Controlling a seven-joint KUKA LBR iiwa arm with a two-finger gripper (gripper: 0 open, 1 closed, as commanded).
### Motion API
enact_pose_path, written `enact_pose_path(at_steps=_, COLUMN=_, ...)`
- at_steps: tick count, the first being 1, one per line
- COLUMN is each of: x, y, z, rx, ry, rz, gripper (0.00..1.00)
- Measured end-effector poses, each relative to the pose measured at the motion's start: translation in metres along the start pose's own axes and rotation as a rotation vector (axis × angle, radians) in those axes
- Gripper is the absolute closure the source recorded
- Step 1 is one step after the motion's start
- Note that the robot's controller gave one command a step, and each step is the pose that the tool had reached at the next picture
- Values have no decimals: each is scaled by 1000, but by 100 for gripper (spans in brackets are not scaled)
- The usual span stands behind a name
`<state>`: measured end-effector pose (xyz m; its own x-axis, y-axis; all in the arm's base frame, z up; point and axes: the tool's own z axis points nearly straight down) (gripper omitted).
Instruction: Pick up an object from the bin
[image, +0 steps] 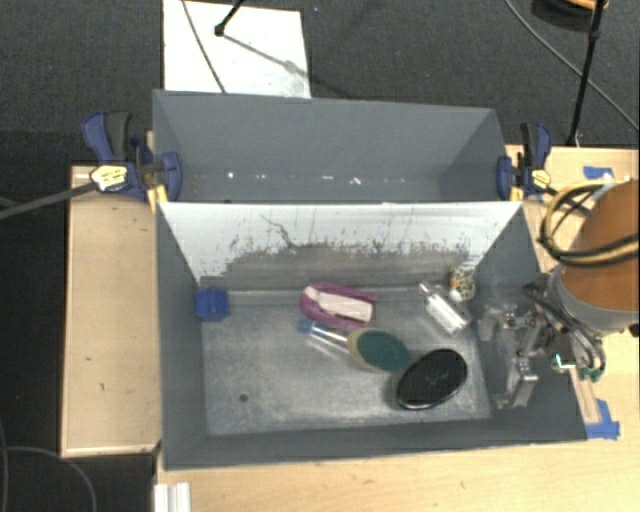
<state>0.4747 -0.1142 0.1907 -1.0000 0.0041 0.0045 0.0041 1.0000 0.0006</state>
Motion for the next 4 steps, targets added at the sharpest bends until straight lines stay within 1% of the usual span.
enact_pose_path(at_steps=1, x=-18, y=87, z=119, rx=-2, ry=-1, rz=-126, gripper=0)
enact_pose_path(at_steps=2, x=-41, y=19, z=115, rx=5, ry=-9, rz=-212, gripper=0)
enact_pose_path(at_steps=3, x=-41, y=22, z=115, rx=2, ry=-8, rz=-219, gripper=100)
enact_pose_path(at_steps=4, x=-41, y=23, z=115, rx=2, ry=-8, rz=-223, gripper=0)
